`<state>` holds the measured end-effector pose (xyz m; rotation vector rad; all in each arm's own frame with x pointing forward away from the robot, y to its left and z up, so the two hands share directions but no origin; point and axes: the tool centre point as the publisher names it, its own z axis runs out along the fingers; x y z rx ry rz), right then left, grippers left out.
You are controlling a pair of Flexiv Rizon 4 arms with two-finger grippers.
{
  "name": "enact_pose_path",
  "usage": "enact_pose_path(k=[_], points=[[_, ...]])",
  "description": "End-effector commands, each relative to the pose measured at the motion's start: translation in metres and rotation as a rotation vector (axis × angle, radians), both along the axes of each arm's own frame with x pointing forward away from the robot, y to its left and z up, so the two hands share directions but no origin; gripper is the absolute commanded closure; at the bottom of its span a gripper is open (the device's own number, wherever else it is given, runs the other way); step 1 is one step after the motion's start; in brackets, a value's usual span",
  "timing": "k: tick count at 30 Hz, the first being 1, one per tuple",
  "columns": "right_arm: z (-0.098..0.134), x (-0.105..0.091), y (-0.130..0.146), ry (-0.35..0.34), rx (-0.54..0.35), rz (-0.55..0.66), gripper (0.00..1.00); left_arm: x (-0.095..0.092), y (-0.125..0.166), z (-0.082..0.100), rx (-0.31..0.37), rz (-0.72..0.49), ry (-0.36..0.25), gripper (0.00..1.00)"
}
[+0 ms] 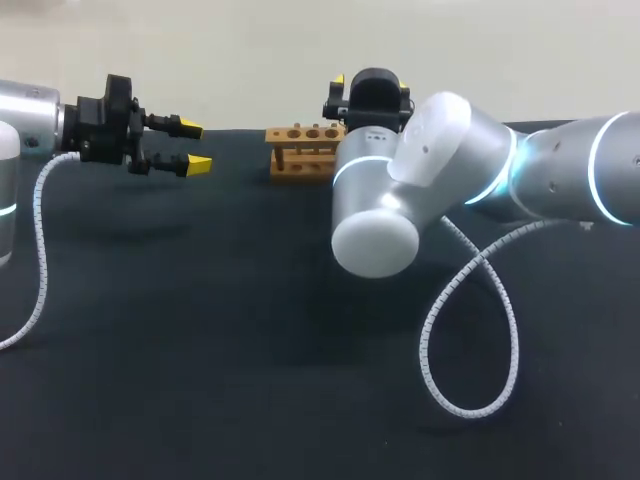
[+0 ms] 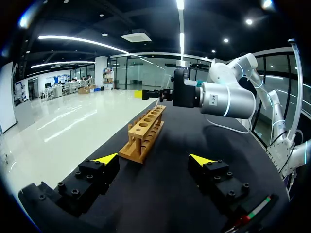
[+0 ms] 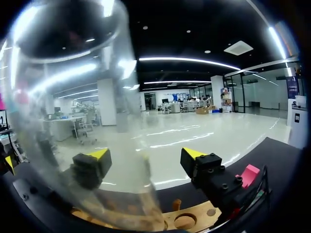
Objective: Grasp the test tube, adjust it, and insert it.
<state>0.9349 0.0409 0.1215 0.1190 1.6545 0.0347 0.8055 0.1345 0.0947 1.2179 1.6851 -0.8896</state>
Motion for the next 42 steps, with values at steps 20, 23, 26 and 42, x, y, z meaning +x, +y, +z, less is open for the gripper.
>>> enact_pose_path(k=[20,23,26,42], points=[[-0.001,0.015,-0.009,-0.004,0.005,-0.009,0.08,-0.002,0.001,-0.001,-0.002,0.003,-0.006,0.00],[0.002,0.010,-0.010,-0.008,0.013,-0.025,0.09,-0.002,0.001,-0.001,-0.002,0.003,-0.006,0.00],[0.003,0.005,-0.011,-0.010,0.020,-0.048,0.10,-0.002,0.001,-0.001,-0.002,0.003,-0.006,0.00],[0.007,-0.013,-0.028,-0.018,0.043,-0.127,0.10,-0.002,0.001,-0.001,-0.002,0.003,-0.006,0.00]])
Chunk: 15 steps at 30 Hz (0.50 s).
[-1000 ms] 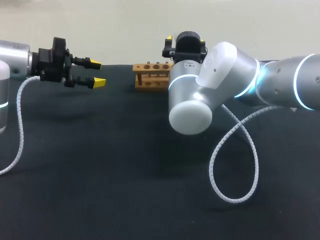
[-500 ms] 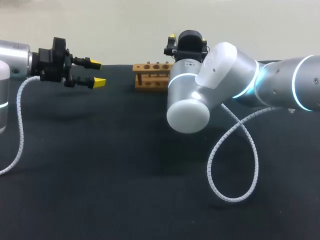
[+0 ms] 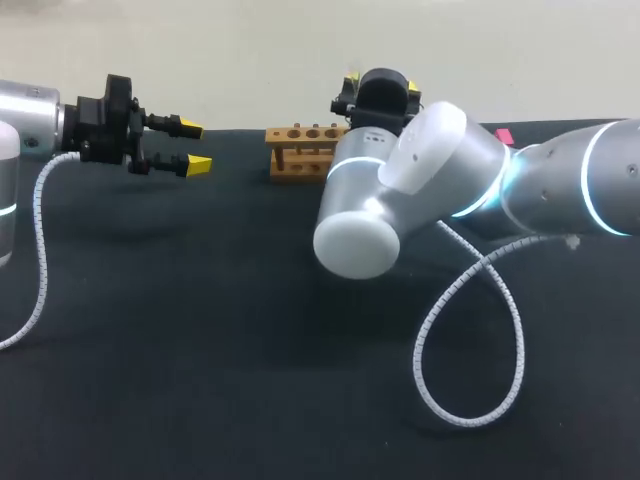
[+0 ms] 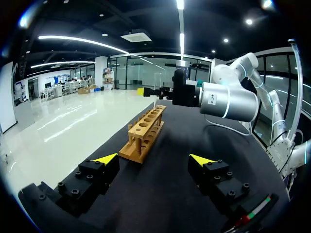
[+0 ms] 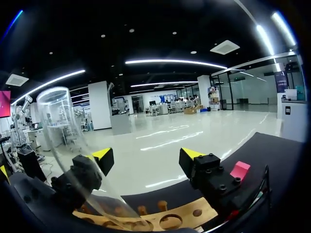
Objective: Grasp the test tube, adjust it, and insert it.
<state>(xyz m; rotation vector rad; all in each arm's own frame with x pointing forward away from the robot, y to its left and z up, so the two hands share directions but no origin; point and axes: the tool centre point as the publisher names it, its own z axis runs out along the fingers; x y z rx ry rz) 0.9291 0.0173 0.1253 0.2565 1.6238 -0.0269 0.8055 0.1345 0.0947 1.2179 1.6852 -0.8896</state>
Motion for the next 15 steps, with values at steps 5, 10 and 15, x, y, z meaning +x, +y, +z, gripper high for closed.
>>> enact_pose_path(k=[5,10,15], points=[[0.002,-0.009,-0.009,0.003,-0.005,-0.002,0.10,-0.002,0.001,-0.001,-0.002,0.003,-0.006,0.00],[0.000,-0.009,-0.013,0.009,-0.006,-0.004,0.10,-0.002,0.001,-0.001,-0.002,0.003,-0.006,0.00],[0.001,-0.005,-0.016,0.010,-0.013,0.004,0.10,-0.002,0.001,-0.001,-0.002,0.003,-0.006,0.00]])
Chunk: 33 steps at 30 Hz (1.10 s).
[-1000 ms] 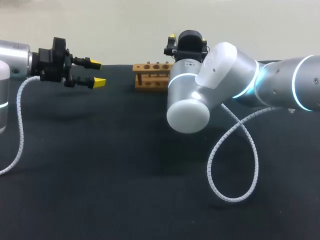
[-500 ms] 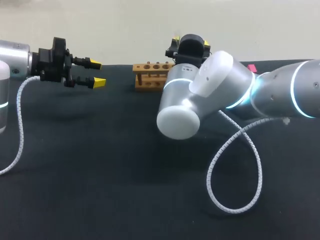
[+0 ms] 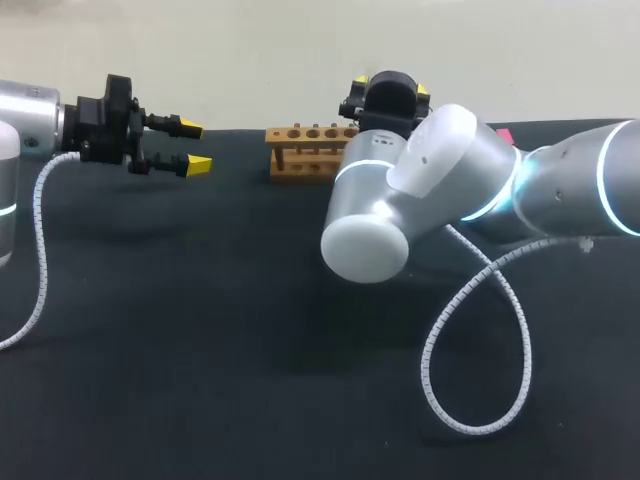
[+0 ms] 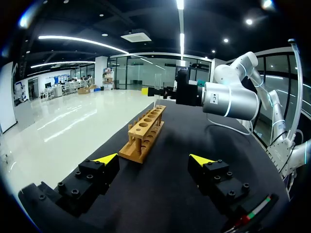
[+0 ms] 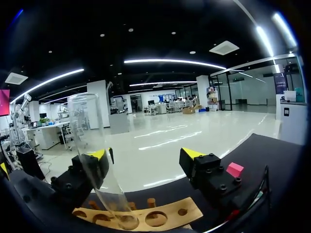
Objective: Grasp the test tube, adjust it, and insert it.
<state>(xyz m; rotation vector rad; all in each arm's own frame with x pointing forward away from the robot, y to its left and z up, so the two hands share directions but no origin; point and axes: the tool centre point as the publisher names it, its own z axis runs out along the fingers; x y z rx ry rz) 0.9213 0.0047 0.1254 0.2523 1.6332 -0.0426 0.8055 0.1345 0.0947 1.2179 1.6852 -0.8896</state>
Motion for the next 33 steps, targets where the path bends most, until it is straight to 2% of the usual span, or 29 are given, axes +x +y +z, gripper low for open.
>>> enact_pose_path(k=[1,5,16,33], points=[[0.002,0.003,-0.004,-0.003,-0.002,0.010,0.10,-0.002,0.000,-0.001,-0.002,0.003,-0.006,0.00],[0.005,-0.002,0.002,-0.008,0.001,0.049,0.00,-0.002,0.000,-0.001,-0.002,0.003,-0.006,0.00],[0.018,-0.036,0.023,-0.006,0.021,0.117,0.00,-0.002,0.000,-0.001,-0.002,0.003,-0.006,0.00],[0.029,-0.086,0.019,0.005,0.013,0.120,0.00,-0.002,0.000,-0.001,-0.002,0.003,-0.006,0.00]])
